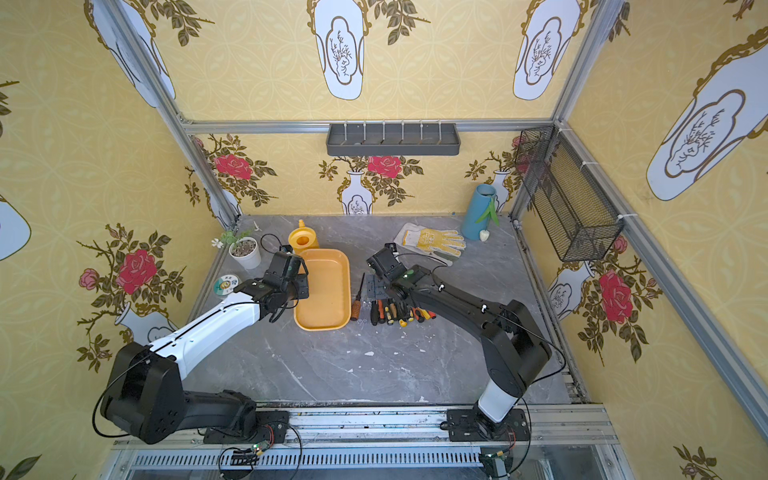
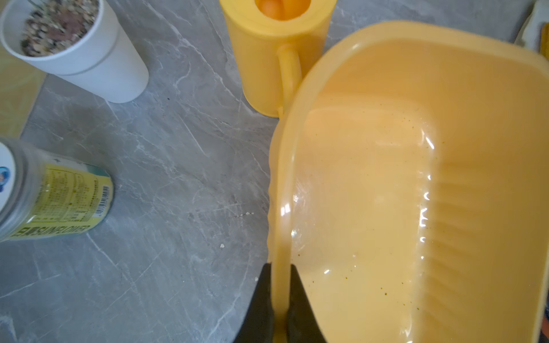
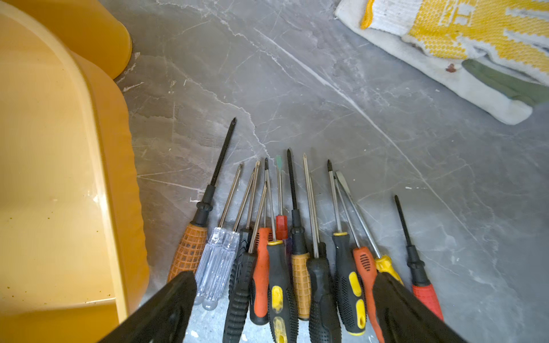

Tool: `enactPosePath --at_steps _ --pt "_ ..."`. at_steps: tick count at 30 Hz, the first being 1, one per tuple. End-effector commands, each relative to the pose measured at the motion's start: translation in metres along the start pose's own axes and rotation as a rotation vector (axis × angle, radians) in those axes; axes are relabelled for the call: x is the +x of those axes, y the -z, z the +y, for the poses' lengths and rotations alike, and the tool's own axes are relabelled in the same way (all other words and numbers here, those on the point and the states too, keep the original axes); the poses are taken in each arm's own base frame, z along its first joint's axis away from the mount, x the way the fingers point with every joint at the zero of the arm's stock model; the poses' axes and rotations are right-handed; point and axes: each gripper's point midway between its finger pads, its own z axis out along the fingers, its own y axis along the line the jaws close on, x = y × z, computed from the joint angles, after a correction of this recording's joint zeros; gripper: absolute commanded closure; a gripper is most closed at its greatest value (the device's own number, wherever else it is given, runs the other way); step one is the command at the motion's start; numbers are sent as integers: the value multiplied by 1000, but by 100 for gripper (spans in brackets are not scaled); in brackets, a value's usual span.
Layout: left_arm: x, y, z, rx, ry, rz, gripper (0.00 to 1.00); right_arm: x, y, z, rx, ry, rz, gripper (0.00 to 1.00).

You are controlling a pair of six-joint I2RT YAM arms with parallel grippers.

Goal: Take out the screwdriver from the storage box
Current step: Place the storage box at the center of the board.

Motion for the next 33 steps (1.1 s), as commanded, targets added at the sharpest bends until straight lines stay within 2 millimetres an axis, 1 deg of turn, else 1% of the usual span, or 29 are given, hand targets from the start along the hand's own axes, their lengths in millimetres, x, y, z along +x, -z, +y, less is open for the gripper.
enactPosePath --at_steps 1,5,11,14,19,25,30,33 --pt "6 -7 -19 90 -62 64 100 -2 5 -7 18 5 -13 3" --pt "14 -16 -24 103 -98 113 100 1 7 -16 26 -7 -16 3" --pt "26 -37 -8 17 -96 193 100 7 8 -26 32 -24 -5 3" --pt "31 -45 -5 -2 -97 227 100 9 8 -32 34 -32 -2 3" --pt "39 -54 -2 -37 -94 276 100 12 8 -39 37 -48 0 3" --pt "47 -64 4 -85 -83 301 100 12 5 -39 32 -56 8 3" --pt "46 -67 12 -134 -72 288 100 11 5 -40 36 -59 3 3" --pt "46 -67 11 -131 -74 292 100 11 6 -40 36 -60 1 3"
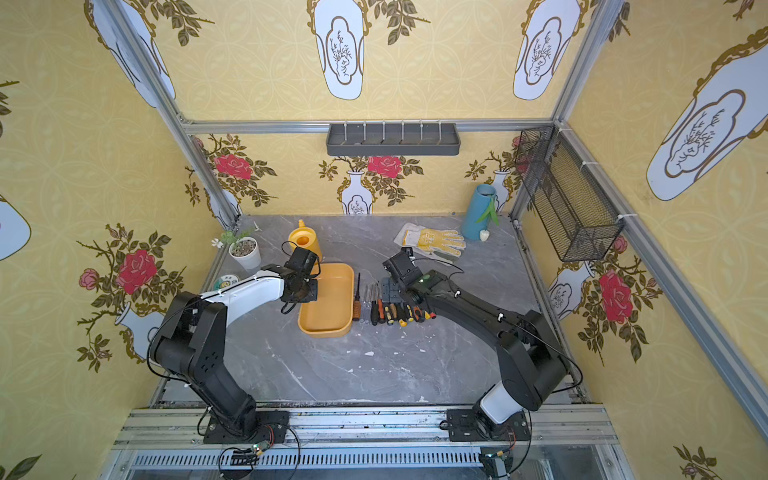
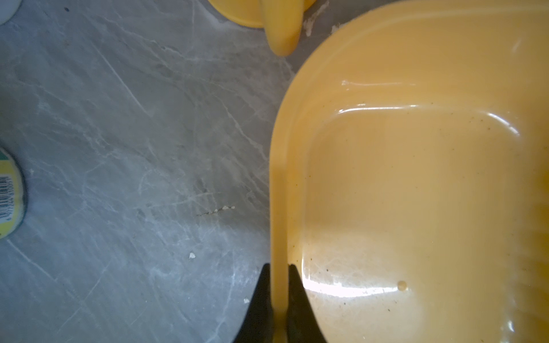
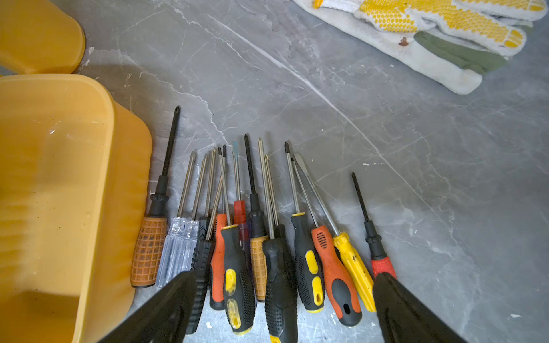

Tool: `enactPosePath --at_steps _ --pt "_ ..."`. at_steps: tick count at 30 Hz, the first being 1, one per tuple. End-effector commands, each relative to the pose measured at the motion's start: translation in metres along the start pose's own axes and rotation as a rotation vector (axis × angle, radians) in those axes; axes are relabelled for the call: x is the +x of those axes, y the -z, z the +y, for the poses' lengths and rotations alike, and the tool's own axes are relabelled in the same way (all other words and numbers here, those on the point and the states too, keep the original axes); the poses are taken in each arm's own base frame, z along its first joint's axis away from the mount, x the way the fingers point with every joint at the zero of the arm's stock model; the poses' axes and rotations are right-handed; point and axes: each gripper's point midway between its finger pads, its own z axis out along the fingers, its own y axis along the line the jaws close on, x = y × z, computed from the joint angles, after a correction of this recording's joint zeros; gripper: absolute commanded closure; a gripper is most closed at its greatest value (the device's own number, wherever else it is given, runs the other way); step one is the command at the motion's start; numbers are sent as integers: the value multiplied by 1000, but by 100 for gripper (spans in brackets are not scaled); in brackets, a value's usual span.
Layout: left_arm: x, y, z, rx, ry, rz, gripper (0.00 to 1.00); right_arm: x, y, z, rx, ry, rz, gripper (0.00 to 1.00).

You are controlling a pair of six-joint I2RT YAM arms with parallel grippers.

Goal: Take out the screwdriver from the storage box
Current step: Place the storage box at the center of the board.

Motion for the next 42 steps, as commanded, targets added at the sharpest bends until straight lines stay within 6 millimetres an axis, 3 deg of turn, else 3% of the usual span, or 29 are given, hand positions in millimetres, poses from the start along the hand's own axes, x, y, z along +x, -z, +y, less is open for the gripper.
enactPosePath --at_steps 1,16,17,20,31,33,35,42 --pt "5 -4 10 -58 -5 19 100 -3 1 1 -2 -10 -14 3" --pt "7 -3 13 -88 16 49 100 -2 0 2 -11 -15 -8 3" --pt "7 -3 16 -99 22 47 91 -2 0 2 -11 -16 -8 3" --pt "7 0 18 -103 30 37 87 -2 0 2 -13 -17 -8 3" --pt "2 8 16 -85 64 12 55 -2 1 3 -18 -15 -8 3" --pt "-1 14 12 -54 61 -4 37 -2 0 4 -18 -15 -7 3" --pt "-8 26 8 -20 66 -47 3 -1 0 3 -16 -15 -4 3" --pt "-33 75 9 59 123 -200 1 -3 0 6 -26 -16 -5 3"
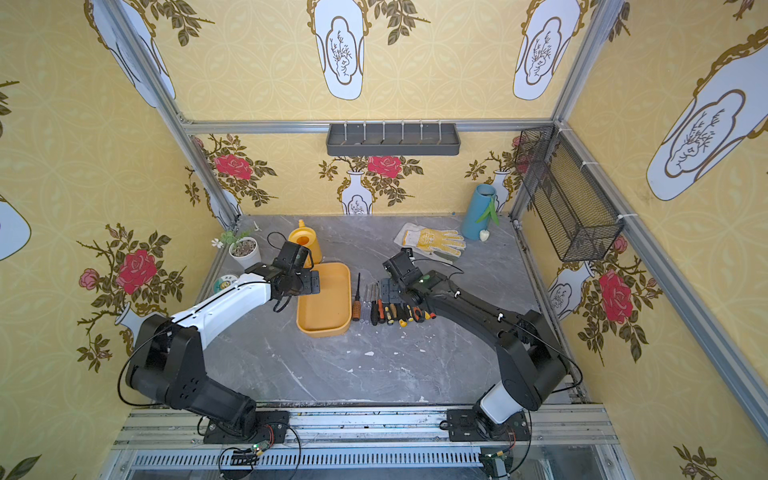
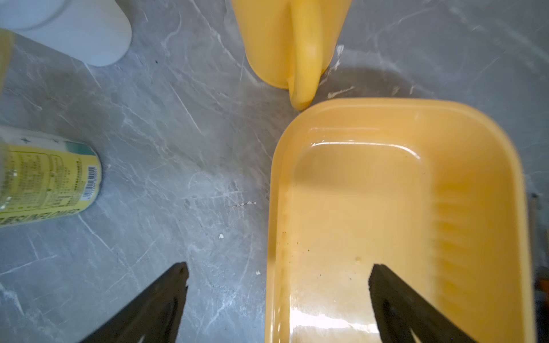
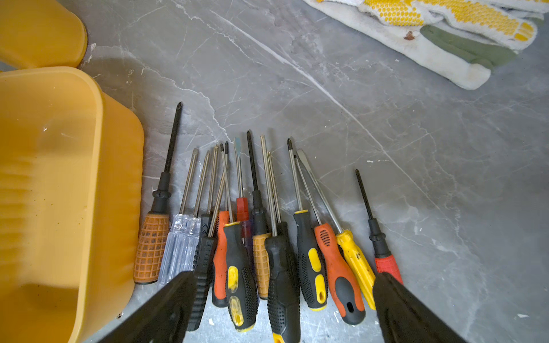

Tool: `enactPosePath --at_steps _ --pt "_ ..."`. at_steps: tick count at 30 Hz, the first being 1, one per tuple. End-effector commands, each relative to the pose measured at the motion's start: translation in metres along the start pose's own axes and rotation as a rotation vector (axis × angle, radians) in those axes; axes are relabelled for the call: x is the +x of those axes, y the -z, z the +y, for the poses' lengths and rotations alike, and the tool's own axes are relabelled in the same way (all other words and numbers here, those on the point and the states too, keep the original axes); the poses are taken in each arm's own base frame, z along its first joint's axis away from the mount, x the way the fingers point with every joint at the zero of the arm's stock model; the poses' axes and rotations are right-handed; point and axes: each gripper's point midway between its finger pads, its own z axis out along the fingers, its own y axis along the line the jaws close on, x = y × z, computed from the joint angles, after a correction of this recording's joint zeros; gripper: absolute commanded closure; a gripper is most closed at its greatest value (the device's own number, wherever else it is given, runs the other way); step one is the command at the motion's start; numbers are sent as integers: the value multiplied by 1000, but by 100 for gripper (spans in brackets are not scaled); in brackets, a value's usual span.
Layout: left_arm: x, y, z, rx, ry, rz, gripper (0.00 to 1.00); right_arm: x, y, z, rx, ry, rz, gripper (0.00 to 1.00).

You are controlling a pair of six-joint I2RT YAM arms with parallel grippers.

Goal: Take out the screwdriver from the storage box
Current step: Place the storage box at the center of the board, then reset both arms

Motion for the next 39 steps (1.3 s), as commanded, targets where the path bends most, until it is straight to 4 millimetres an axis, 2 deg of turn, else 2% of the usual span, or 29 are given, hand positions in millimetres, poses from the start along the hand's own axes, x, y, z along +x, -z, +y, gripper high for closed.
enactPosePath --at_steps 1,8,13,20,23,27,30,34,39 --pt "-11 14 -2 39 22 -55 1 -6 1 5 -17 -12 -17 3" --pt "-38 58 14 37 57 -250 1 -8 4 5 -23 -7 -25 3" --pt "-47 87 27 66 73 -440 1 -13 7 7 -29 9 -38 3" --pt "-42 100 64 -47 109 -680 1 -21 11 7 -14 22 -49 3" --pt "-37 95 89 -172 170 -757 1 -24 12 4 9 34 -52 3" --pt "-23 69 99 -247 189 -762 1 -37 20 -9 87 95 -77 3" --pt "-14 53 105 -286 186 -759 1 -53 30 -29 190 152 -117 3" --pt "-9 44 101 -238 153 -779 1 -74 47 -60 301 178 -162 3" --pt "5 25 108 -227 158 -750 1 -86 55 -91 315 156 -212 3"
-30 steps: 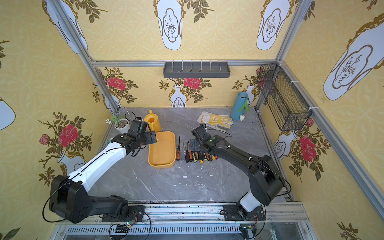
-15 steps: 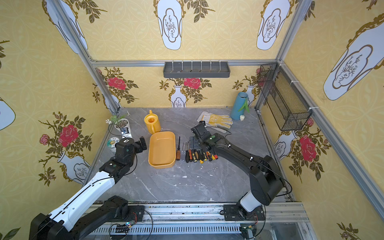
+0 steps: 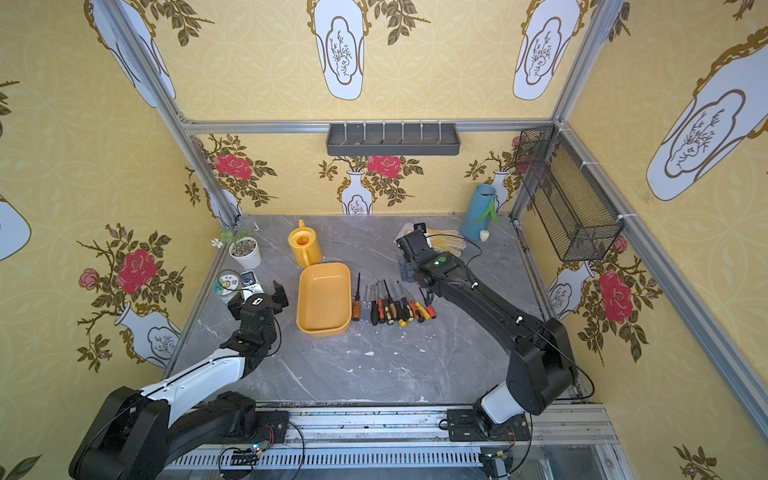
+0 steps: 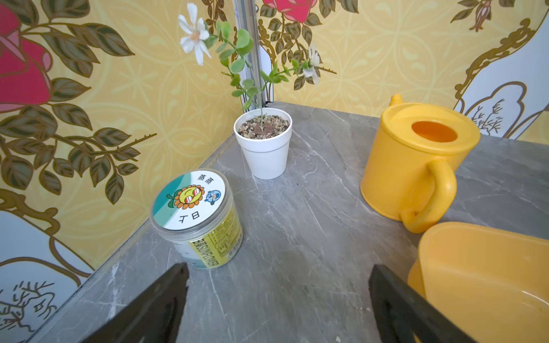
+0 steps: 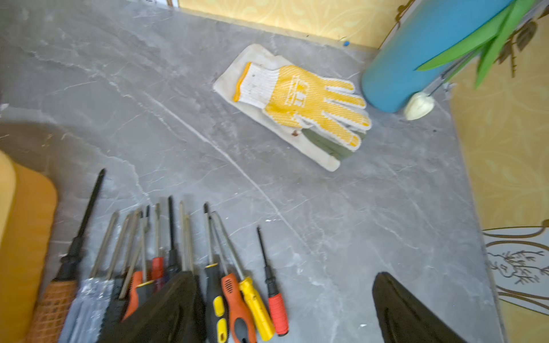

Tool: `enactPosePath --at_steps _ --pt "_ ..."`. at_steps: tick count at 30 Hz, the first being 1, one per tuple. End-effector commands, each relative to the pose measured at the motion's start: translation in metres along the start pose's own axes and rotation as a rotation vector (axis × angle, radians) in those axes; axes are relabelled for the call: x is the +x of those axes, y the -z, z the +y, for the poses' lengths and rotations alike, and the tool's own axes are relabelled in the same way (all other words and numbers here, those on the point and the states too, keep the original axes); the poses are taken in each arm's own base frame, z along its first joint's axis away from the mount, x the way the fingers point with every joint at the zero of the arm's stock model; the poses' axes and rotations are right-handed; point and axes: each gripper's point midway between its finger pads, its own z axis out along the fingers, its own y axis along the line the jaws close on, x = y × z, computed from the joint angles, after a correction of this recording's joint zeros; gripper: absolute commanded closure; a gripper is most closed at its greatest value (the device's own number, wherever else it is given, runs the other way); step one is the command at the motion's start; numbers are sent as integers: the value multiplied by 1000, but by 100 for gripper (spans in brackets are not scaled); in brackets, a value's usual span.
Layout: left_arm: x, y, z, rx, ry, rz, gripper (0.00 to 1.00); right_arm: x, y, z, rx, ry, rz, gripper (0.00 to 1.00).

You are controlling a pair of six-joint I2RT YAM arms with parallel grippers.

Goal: Take out the screwdriver from the storage box
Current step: Reset both arms

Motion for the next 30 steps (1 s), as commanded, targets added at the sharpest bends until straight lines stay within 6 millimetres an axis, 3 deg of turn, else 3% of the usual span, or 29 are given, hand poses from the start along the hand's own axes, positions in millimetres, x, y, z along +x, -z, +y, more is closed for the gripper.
enactPosePath --at_steps 1,8,13,24,30 --pt "2 -4 -4 44 44 -24 1 -8 0 -22 34 18 -56 3" --pt "-1 -10 4 56 52 -61 1 -5 -2 -48 81 76 -155 3" --pt "4 -17 16 23 105 -88 1 12 -16 -67 117 89 -215 3" --pt "13 -23 -4 137 63 -56 1 68 -53 -91 61 -17 -287 3" --pt "25 -26 -8 160 59 -50 1 90 -66 -94 9 -101 -322 3"
